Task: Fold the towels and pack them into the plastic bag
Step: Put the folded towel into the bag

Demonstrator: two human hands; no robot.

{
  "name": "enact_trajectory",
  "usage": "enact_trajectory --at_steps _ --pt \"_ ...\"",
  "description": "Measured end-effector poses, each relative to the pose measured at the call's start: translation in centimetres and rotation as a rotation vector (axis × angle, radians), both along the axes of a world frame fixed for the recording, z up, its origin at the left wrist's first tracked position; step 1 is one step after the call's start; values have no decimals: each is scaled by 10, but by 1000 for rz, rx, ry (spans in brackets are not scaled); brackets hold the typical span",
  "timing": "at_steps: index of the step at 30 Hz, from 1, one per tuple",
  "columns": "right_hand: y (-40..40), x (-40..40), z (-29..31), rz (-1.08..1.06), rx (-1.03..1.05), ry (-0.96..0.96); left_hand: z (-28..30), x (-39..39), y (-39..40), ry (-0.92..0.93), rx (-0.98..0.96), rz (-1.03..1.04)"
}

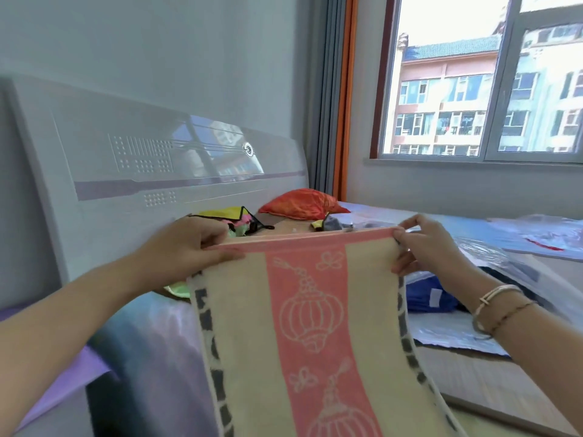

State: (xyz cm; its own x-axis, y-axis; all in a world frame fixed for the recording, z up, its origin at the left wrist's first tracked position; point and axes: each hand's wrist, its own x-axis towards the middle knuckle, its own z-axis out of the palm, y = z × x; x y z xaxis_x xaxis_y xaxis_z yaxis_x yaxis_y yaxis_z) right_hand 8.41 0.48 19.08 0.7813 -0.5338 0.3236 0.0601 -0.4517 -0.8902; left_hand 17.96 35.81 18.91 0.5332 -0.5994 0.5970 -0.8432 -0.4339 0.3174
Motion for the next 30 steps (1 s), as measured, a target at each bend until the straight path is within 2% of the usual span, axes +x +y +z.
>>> enact_trajectory --at_steps 6,8,11,13,16,19,21,23,25,30 --pt "9 52 0 35 54 133 -10 51 0 229 31 30" --pt "15 72 15 67 90 134 3 69 -1 236 79 61" --pt "20 94 58 162 196 -36 47 93 -6 66 61 273" --pt "23 100 88 255 255 -221 82 97 -6 -43 -124 373" --pt "32 91 116 353 280 -437 118 86 2 -225 -395 381" --pt "36 73 109 348 185 -497 118 69 14 -308 -432 373" --pt "36 57 88 324 92 -462 97 60 22 -167 -425 320" --pt "36 41 58 294 -24 -367 63 51 34 67 -394 204" --pt "34 26 23 291 -106 -239 22 45 48 266 -313 113" --pt "26 -5 -66 351 -220 37 -72 25 74 612 -27 66"
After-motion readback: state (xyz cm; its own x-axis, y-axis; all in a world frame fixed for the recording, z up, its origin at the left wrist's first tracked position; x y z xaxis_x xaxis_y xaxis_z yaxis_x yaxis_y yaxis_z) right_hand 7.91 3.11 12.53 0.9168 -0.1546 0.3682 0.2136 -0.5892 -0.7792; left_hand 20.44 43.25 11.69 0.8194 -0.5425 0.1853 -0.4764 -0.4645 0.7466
